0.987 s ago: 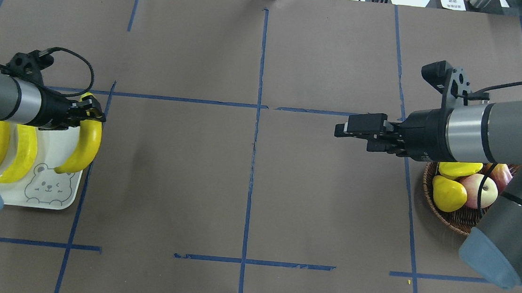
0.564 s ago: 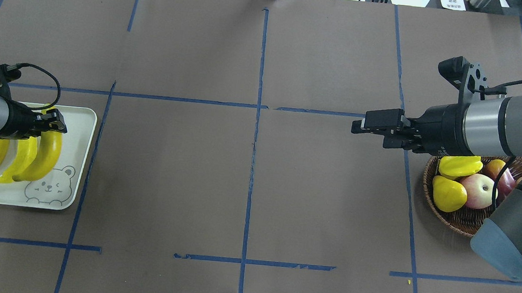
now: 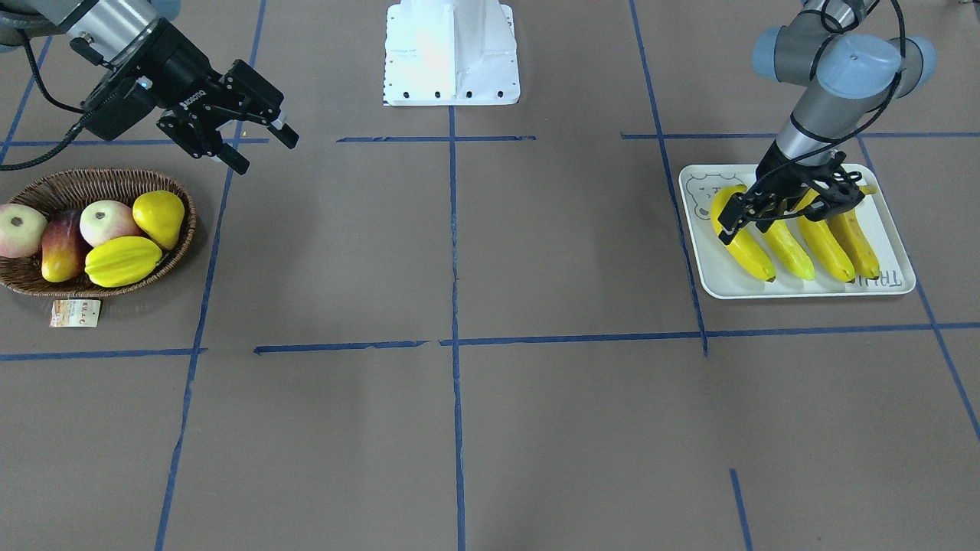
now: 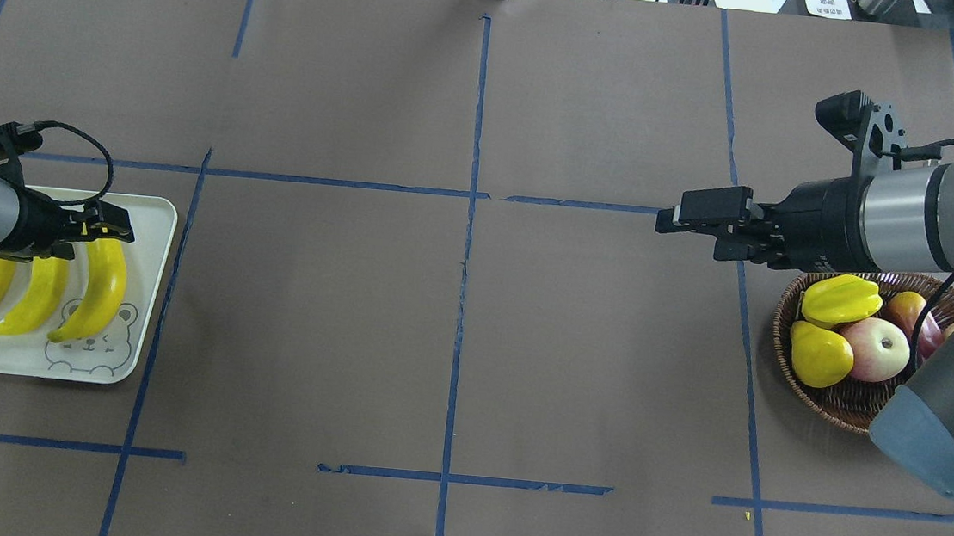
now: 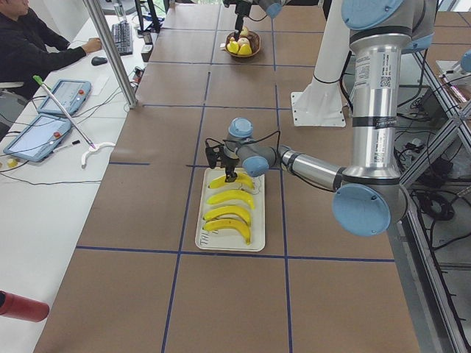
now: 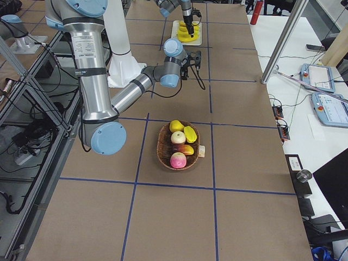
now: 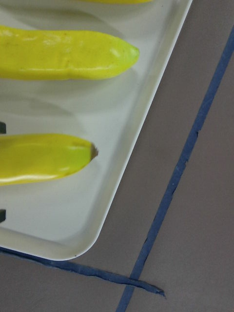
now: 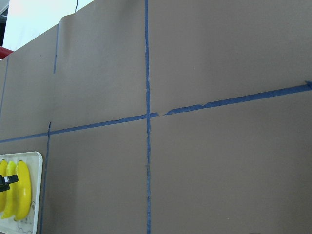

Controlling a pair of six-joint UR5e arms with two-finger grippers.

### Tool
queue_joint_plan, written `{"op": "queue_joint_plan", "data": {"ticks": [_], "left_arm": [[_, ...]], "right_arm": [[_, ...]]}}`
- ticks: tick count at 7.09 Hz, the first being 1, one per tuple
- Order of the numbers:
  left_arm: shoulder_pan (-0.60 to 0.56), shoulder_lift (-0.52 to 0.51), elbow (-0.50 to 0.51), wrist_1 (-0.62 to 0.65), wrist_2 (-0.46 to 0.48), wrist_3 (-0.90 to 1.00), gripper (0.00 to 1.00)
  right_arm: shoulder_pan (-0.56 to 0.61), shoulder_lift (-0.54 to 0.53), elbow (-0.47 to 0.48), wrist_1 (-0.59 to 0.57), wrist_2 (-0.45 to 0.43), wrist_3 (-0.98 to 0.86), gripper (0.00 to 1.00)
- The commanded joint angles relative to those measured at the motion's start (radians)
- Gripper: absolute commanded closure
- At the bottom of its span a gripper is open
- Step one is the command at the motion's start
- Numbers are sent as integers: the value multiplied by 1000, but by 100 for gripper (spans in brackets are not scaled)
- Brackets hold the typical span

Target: Transfer all bananas from basket to plate

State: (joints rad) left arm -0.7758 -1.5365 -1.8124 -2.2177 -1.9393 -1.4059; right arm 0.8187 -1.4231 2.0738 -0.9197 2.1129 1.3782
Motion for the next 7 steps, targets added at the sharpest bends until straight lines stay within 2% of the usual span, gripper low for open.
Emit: {"op": "queue_joint_plan", "data": {"ticks": [1,2,3,4,5,7], "left_arm": [[-143,4,-41,4,-181,103,0],[-278,4,-32,6,-305,236,0],[-386,31,-15,9,-370,413,0],[-472,53,-15,97,-382,623,0],[-576,53,-15,251,-404,879,0],[-754,39,-2,598,-402,1372,0]], "right_arm": [[127,0,6,-199,97,-223,0],[189,-2,8,-341,114,-405,0],[238,0,5,-492,114,-617,0],[320,-26,-4,-584,121,-842,0],[423,-42,-39,-653,145,-1042,0],[625,-39,-215,-685,365,-1328,0]]}}
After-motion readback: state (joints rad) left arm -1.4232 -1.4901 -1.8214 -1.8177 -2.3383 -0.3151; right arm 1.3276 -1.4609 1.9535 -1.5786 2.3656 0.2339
